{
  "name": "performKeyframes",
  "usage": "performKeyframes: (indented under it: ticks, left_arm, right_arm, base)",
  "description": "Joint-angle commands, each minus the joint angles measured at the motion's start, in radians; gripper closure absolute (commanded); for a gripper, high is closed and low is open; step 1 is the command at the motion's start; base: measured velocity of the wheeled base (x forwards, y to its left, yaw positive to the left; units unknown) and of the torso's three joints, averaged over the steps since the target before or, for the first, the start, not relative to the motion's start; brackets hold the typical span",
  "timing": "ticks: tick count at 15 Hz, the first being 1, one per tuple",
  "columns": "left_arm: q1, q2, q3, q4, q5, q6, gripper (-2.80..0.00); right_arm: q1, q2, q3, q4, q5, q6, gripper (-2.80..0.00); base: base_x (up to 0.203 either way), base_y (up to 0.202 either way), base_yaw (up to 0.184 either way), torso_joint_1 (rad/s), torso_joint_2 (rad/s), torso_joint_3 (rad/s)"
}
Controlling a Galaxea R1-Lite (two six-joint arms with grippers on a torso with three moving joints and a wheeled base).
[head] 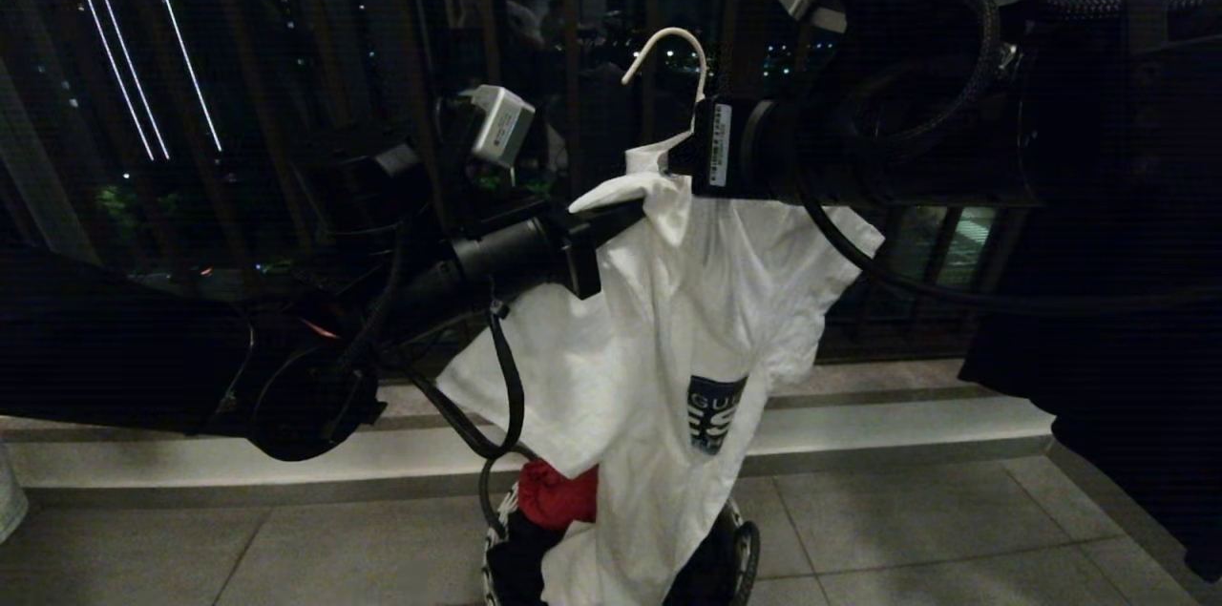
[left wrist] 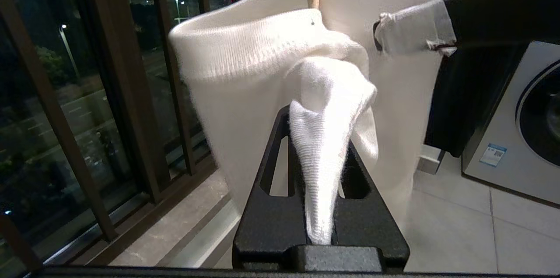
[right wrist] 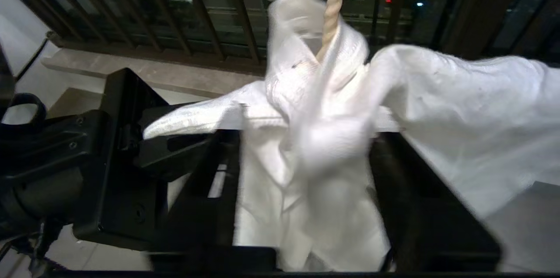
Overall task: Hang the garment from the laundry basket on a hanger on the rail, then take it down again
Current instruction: Hang the clothes on the clothes rack
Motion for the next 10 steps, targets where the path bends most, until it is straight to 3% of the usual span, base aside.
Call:
performKeyframes:
  ticks: [1,8,9,10]
  left_arm:
    - [0.0,-0.001,-0.002,-0.006,-0.002,-0.001,0.0]
    - [0.001,-0.003,-0.005,-0.006,0.0,-0.003,0.0]
    - [0.001,-0.003,-0.005,-0.006,0.0,-0.003,0.0]
    - [0.001,-0.003,-0.005,-0.006,0.0,-0.003,0.0]
  right_arm:
    - [0.0,-0.006,0.005,0.008,-0.005,0.002,-2.8]
    - [0.0,-0.076,0.07,0.01,-0.028,0.0,-2.8]
    - [0.0,-0.08,0.078,0.008,-0.041,-0.003,0.0]
    - [-0.001,-0.083,0.089,0.01,-0.042,-0.004,0.0]
  base:
    - [0.0,0.0,0.0,0.0,0.0,0.0]
    - [0.0,0.0,0.0,0.0,0.0,0.0]
    - [0.0,0.0,0.0,0.0,0.0,0.0]
    - [0.0,0.0,0.0,0.0,0.0,0.0]
